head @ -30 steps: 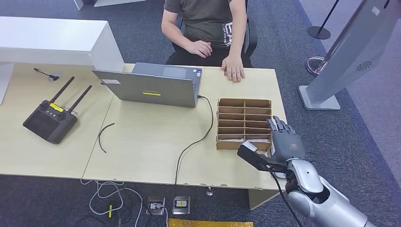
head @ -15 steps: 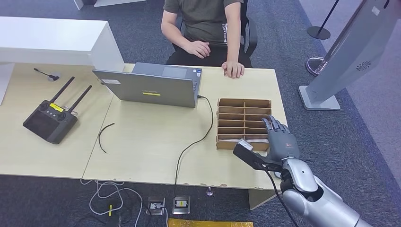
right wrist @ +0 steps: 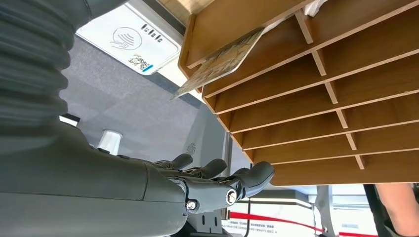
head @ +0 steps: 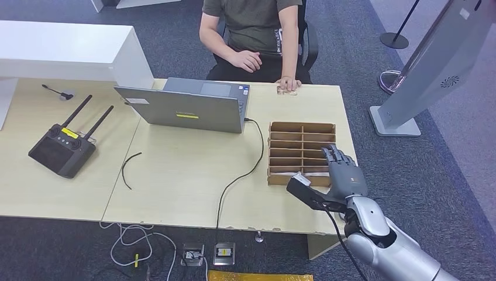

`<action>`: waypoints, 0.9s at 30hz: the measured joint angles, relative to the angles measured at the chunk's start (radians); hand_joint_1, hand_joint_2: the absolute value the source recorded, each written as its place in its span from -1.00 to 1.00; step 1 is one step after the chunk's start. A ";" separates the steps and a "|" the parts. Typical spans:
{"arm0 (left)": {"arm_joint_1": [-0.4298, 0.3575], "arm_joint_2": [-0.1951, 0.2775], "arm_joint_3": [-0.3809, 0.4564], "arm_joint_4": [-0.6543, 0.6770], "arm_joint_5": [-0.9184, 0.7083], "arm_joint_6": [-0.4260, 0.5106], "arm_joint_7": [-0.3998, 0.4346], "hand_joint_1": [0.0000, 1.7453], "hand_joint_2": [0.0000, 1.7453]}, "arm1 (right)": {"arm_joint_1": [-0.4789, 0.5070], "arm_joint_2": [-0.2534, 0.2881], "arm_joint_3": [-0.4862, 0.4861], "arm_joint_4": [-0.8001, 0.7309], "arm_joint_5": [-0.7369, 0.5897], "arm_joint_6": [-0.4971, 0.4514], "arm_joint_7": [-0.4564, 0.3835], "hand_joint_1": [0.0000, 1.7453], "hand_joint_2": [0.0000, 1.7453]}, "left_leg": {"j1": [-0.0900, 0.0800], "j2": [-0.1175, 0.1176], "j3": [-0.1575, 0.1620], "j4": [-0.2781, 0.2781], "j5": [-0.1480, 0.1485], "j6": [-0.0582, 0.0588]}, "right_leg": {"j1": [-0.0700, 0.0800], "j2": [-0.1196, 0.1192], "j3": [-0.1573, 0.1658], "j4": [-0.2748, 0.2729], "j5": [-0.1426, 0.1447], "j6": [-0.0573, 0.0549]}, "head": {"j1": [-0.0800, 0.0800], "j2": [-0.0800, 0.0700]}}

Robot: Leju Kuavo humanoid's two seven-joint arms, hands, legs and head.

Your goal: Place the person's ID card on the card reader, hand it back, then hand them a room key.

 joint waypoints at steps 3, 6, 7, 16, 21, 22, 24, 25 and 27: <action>0.000 0.000 0.000 0.000 0.002 0.000 0.000 -1.00 -1.00 | -0.007 0.002 0.007 0.008 -0.007 -0.005 -0.001 -1.00 1.00 | 0.000 0.000 0.000 0.000 0.000 0.000 | 0.000 0.000 0.000 0.000 0.000 0.000 | 0.000 0.000; 0.000 0.000 0.000 0.000 0.002 0.000 0.000 -1.00 -1.00 | -0.011 0.005 0.014 0.015 -0.010 -0.005 -0.001 -1.00 1.00 | 0.000 0.000 0.000 0.000 0.000 0.000 | 0.000 0.000 0.000 0.000 0.000 0.000 | 0.000 0.000; -0.001 0.000 0.000 0.000 0.002 0.000 0.000 -1.00 -1.00 | -0.011 0.005 0.014 0.018 -0.011 -0.006 -0.001 -1.00 1.00 | 0.000 0.000 0.000 0.000 0.000 0.000 | 0.000 0.000 0.000 0.000 0.000 0.000 | 0.000 0.000; -0.004 0.000 0.000 0.000 0.001 0.000 0.002 -1.00 -1.00 | -0.012 0.011 0.028 0.037 -0.021 -0.012 -0.001 -1.00 1.00 | 0.000 0.000 0.000 0.000 0.000 0.000 | 0.000 0.000 0.000 0.000 0.000 0.000 | 0.000 0.000; -0.004 0.001 -0.001 0.000 0.002 -0.003 0.008 -1.00 -1.00 | -0.014 0.013 0.032 0.046 -0.029 -0.014 0.005 0.95 1.00 | 0.000 0.000 0.000 0.000 0.000 0.000 | 0.000 0.000 0.000 0.000 0.000 0.000 | 0.000 0.000; -0.004 0.001 -0.001 0.000 0.002 -0.003 0.009 -1.00 -1.00 | -0.015 0.013 0.034 0.048 -0.030 -0.016 0.009 1.00 1.00 | 0.000 0.000 0.000 0.000 0.000 0.000 | 0.000 0.000 0.000 0.000 0.000 0.000 | 0.000 0.000; -0.004 0.001 -0.001 0.000 0.002 -0.003 0.010 -1.00 -1.00 | -0.017 0.013 0.039 0.050 -0.033 -0.019 0.014 1.00 1.00 | 0.000 0.000 0.000 0.000 0.000 0.000 | 0.000 0.000 0.000 0.000 0.000 0.000 | 0.000 0.000; -0.004 0.001 -0.001 0.000 0.002 -0.003 0.011 -1.00 -1.00 | -0.017 0.013 0.040 0.051 -0.034 -0.021 0.015 1.00 1.00 | 0.000 0.000 0.000 0.000 0.000 0.000 | 0.000 0.000 0.000 0.000 0.000 0.000 | 0.000 0.000; -0.005 0.001 -0.002 0.000 0.002 -0.003 0.011 -1.00 -1.00 | -0.018 0.013 0.042 0.054 -0.039 -0.023 0.017 1.00 1.00 | 0.000 0.000 0.000 0.000 0.000 0.000 | 0.000 0.000 0.000 0.000 0.000 0.000 | 0.000 0.000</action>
